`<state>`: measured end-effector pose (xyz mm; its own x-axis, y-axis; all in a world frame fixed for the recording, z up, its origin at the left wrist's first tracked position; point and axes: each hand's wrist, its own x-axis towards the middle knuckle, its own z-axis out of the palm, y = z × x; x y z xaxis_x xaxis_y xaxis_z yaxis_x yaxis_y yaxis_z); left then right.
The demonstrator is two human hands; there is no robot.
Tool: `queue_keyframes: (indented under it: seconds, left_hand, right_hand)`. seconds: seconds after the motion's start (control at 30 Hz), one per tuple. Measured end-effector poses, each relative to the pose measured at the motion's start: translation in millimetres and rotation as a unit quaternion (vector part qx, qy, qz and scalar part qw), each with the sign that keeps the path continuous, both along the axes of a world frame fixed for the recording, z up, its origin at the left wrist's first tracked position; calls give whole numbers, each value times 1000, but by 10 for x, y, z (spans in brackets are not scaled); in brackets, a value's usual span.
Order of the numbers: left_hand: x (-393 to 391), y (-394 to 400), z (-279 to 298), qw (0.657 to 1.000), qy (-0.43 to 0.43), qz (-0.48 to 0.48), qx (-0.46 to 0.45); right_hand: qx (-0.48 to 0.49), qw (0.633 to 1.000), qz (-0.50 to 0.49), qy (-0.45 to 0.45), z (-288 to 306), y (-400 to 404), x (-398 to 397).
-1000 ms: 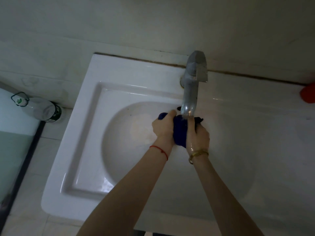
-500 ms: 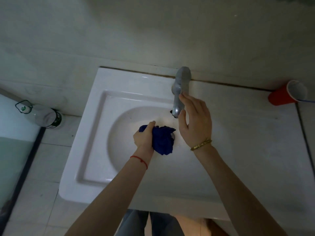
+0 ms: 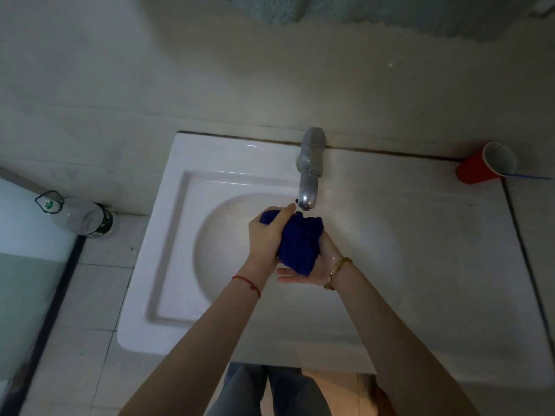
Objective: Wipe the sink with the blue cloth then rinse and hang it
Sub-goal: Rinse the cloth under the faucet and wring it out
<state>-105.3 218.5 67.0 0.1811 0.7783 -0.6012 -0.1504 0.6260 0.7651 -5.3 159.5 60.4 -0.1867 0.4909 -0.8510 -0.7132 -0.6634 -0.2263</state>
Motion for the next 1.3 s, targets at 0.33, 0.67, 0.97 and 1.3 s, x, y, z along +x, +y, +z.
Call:
queue_keyframes:
  seconds: [0.33,0.67,0.97,1.3]
  left_hand:
    - [54,15,-98,954,106,-153,233]
    - [264,-188,-205,963,183,-40,193]
    - [376,-118,-368,977,186,56,93]
    - [438,34,-471,973,201,105,-36]
  right_hand:
    - [34,996,-59,51,75,57,158]
    - [-91,948,-211,-220,-153,202,-214]
    - [-77,881,-175,-434,-322,275,-250]
    - [3,830,-112,-547,-466,322,-208]
